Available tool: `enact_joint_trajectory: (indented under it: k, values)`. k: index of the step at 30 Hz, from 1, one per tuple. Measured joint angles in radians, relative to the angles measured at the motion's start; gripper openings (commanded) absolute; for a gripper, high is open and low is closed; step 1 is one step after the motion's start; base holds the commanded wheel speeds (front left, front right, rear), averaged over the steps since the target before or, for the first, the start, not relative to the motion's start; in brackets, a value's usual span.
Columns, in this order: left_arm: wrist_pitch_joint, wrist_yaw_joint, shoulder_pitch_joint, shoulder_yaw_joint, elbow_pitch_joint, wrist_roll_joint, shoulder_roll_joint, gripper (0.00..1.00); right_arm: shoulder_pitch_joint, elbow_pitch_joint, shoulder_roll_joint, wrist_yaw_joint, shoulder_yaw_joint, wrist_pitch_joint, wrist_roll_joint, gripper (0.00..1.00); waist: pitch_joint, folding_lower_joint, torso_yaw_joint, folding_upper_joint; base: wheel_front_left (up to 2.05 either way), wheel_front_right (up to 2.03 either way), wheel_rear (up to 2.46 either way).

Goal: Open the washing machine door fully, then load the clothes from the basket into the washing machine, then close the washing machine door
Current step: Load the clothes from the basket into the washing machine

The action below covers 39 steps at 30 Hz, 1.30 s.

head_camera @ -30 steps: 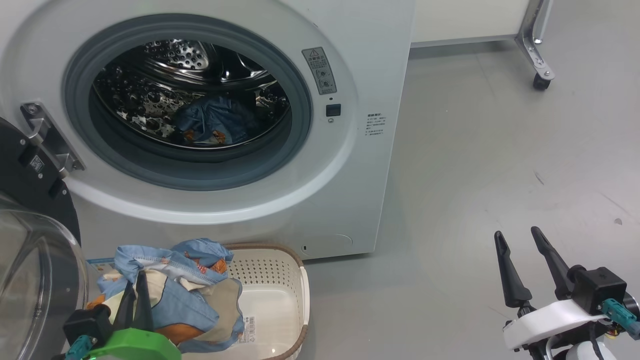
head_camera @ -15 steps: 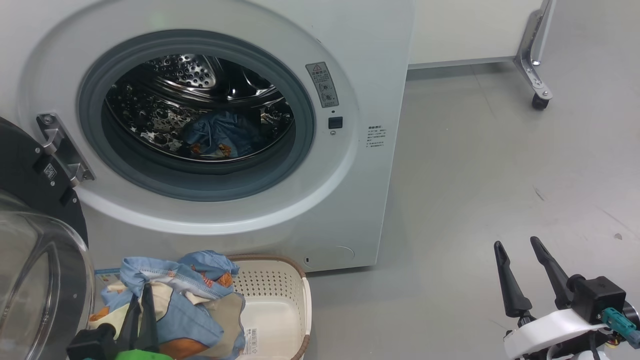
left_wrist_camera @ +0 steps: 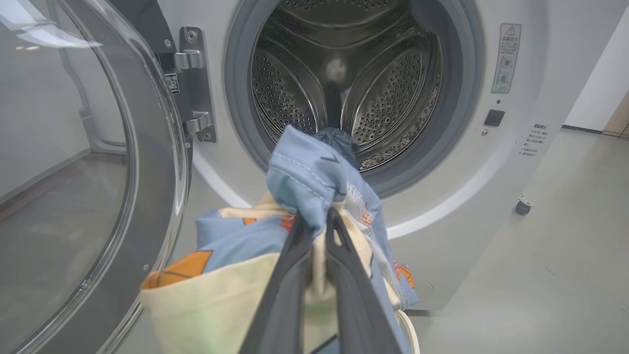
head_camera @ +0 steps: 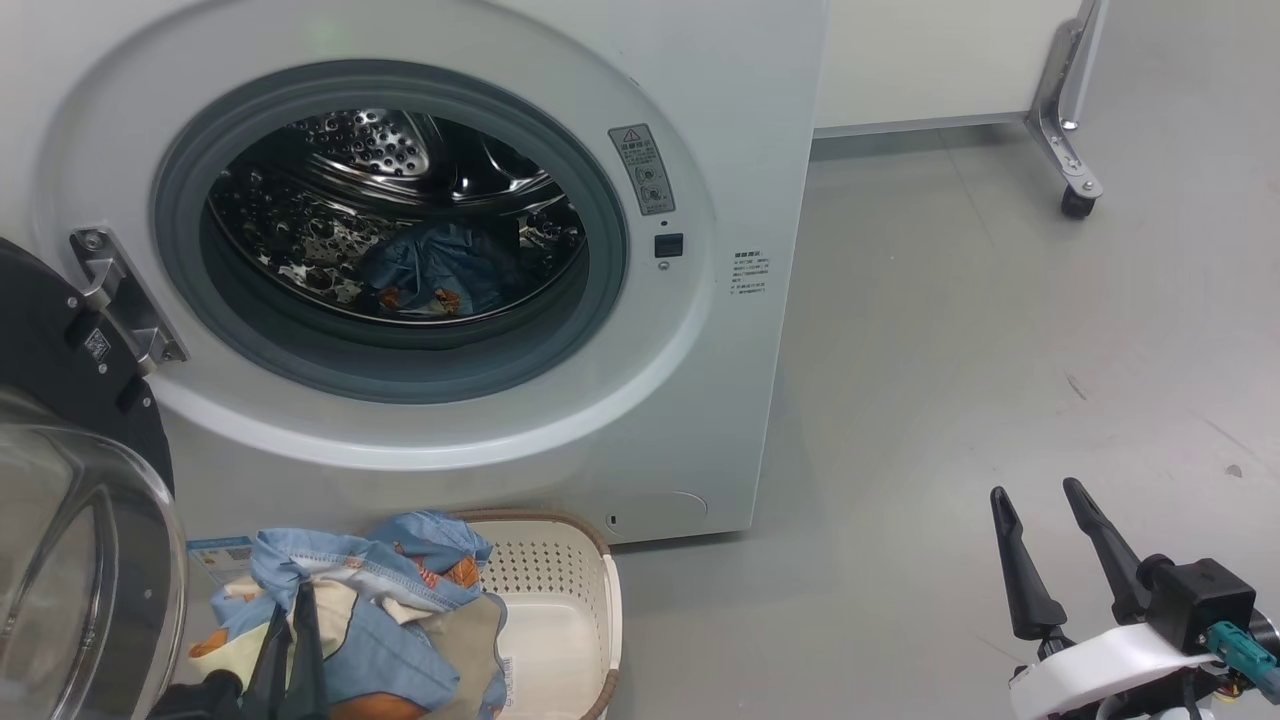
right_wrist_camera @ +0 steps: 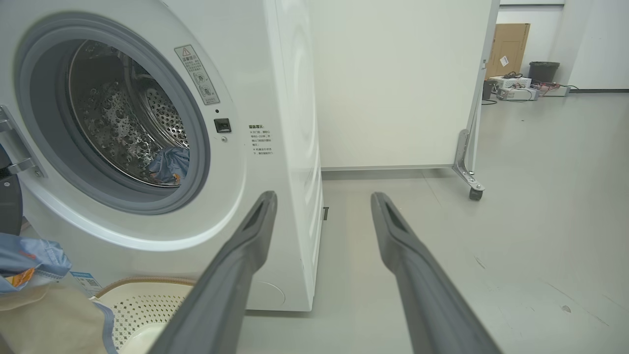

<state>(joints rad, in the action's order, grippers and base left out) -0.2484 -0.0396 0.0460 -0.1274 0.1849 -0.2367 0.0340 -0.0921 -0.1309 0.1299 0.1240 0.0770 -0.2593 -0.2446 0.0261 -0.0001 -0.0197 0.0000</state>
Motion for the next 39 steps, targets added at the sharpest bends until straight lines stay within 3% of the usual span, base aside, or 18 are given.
enact_joint_trajectory:
  k: [20, 35, 39]
  values:
    - [0.000, 0.030, 0.036, -0.015, -0.071, -0.002, 0.001, 0.00, -0.001, 0.005, -0.002, 0.000, 0.015, 0.000, -0.001, 1.00, -0.015, 0.0000, -0.016, 0.0000, 0.00, 0.00, 0.00]
    - [0.000, 0.070, 0.002, 0.024, -0.106, -0.028, 0.003, 0.00, 0.007, 0.020, -0.029, 0.000, 0.030, 0.000, -0.004, 1.00, -0.074, 0.0001, -0.105, 0.0000, 0.00, 0.00, 0.00]
    - [0.002, 0.079, -0.065, 0.053, -0.116, -0.026, 0.028, 0.00, 0.028, 0.027, -0.038, 0.000, 0.030, 0.000, -0.004, 1.00, -0.104, 0.0001, -0.137, 0.0000, 0.00, 0.00, 0.00]
